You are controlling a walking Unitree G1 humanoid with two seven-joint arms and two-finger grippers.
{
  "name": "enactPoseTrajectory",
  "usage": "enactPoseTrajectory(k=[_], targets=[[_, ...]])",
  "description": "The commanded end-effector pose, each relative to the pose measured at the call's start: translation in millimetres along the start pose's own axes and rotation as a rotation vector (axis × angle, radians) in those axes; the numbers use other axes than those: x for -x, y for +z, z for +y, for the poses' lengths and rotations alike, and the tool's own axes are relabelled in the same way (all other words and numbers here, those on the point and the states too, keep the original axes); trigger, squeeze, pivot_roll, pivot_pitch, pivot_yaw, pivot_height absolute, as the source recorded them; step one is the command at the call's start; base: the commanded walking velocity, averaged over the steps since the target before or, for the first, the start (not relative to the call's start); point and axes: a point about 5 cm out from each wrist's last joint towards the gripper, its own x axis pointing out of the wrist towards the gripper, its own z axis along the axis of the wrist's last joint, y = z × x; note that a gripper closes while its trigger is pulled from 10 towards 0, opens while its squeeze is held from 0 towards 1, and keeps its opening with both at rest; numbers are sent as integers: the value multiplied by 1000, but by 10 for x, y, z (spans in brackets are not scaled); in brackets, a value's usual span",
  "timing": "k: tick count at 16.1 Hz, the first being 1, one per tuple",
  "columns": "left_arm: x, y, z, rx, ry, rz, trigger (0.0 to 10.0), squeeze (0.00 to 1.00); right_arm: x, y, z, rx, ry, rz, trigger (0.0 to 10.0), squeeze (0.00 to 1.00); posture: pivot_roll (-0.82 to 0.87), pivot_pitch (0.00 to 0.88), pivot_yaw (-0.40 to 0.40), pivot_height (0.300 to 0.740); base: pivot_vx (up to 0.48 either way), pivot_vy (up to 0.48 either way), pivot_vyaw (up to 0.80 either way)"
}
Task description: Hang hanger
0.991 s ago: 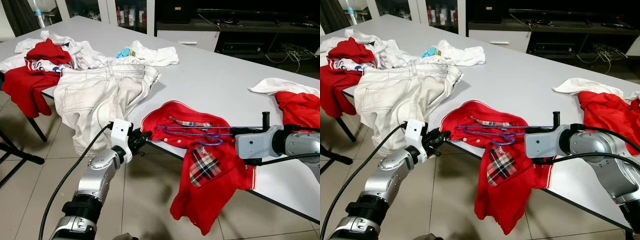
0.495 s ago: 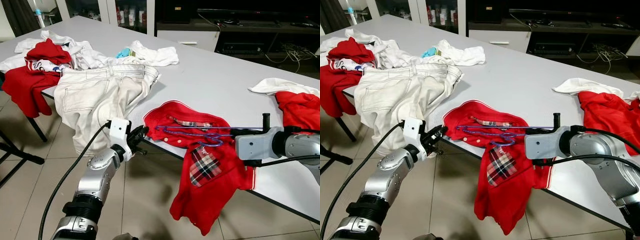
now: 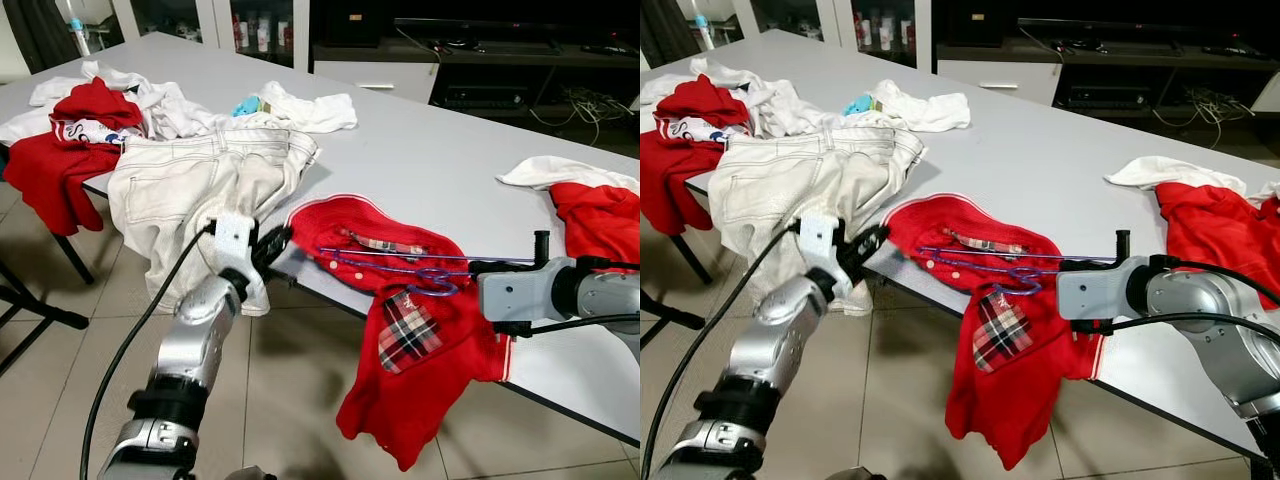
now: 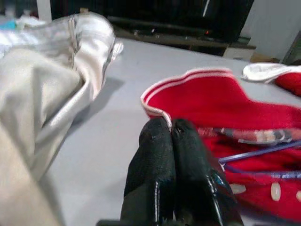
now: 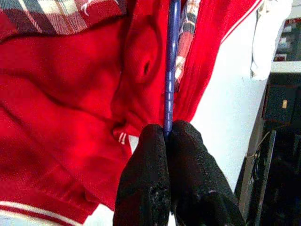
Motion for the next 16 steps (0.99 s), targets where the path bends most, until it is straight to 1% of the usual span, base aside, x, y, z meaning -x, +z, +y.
enactPoseTrajectory(k=[1, 4, 7, 8, 9, 10, 11, 12, 13, 14, 16], targets=[[-28, 98, -6, -19, 3, -40, 0, 0, 44, -17, -19, 2, -21, 19, 10000, 0, -70, 0, -12, 740, 0, 0, 0], [-42, 150, -38, -35, -7, -59, 0, 0, 35, -34, -54, -55, -84, 40, 10000, 0, -67, 0, -15, 740, 0, 0, 0], [-42, 216, -62, -71, -16, -93, 0, 0, 24, -16, -73, -100, -110, 46, 10000, 0, -69, 0, -13, 740, 0, 0, 0], [-68, 333, -94, -118, -20, -143, 0, 0, 41, 5, -123, -119, -116, 41, 10000, 0, -72, 0, -13, 740, 0, 0, 0], [-75, 365, -100, -128, -20, -157, 0, 0, 46, 4, -131, -118, -113, 43, 10000, 0, -72, 0, -13, 740, 0, 0, 0], [-108, 494, -113, -157, -14, -210, 0, 0, 62, -6, -151, -126, -100, 50, 10000, 0, -71, 0, -14, 740, 0, 0, 0], [-118, 541, -119, -167, -14, -229, 0, 0, 67, -8, -156, -129, -94, 50, 10000, 0, -71, 0, -14, 740, 0, 0, 0], [-136, 649, -138, -183, -18, -271, 0, 0, 81, -5, -178, -135, -86, 53, 10000, 0, -69, 0, -15, 740, 0, 0, 0], [-149, 718, -152, -192, -23, -297, 0, 0, 89, 4, -198, -139, -82, 52, 10000, 0, -68, 0, -16, 740, 0, 0, 0], [-168, 793, -178, -223, -35, -318, 0, 0, 89, 29, -218, -141, -69, 42, 10000, 0, -66, 0, -16, 740, 0, 0, 0], [-192, 858, -234, -275, -67, -339, 0, 0, 75, 86, -240, -143, -47, 21, 10000, 0, -67, 0, -15, 740, 0, 0, 0]])
